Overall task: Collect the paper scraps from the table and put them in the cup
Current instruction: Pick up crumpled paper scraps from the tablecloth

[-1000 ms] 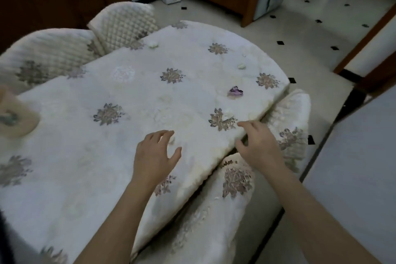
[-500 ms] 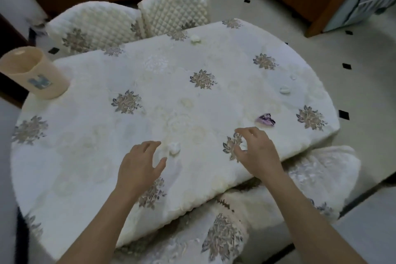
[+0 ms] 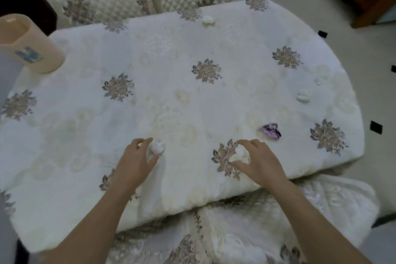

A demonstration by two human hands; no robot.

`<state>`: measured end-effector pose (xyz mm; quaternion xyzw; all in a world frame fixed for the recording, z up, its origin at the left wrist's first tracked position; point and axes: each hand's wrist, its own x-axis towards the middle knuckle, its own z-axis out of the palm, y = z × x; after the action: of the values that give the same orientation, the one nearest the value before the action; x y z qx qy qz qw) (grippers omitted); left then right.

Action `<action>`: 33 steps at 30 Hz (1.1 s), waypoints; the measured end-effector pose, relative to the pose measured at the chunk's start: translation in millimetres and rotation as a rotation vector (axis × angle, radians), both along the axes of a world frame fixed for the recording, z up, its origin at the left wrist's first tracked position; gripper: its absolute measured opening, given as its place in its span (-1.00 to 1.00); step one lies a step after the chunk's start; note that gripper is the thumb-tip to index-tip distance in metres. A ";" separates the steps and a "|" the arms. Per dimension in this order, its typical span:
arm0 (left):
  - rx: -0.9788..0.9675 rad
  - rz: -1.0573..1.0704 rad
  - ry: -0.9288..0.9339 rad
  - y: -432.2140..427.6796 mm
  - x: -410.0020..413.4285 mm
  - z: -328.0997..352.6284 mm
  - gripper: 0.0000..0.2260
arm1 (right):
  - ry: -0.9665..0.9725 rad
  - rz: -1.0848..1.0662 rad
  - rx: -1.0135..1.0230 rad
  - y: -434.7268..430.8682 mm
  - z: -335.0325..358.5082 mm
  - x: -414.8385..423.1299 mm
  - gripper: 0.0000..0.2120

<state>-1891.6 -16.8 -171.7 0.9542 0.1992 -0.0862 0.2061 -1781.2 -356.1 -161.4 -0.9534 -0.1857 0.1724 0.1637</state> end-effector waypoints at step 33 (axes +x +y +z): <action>-0.123 0.069 -0.361 -46.4 30.7 40.1 -0.94 | -0.080 -0.158 0.405 27.6 33.7 20.3 -0.80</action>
<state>-1860.9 -63.2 -131.7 0.9324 0.1858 0.0812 0.2993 -1760.9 -328.5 -127.7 -0.9188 -0.1475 0.0801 0.3573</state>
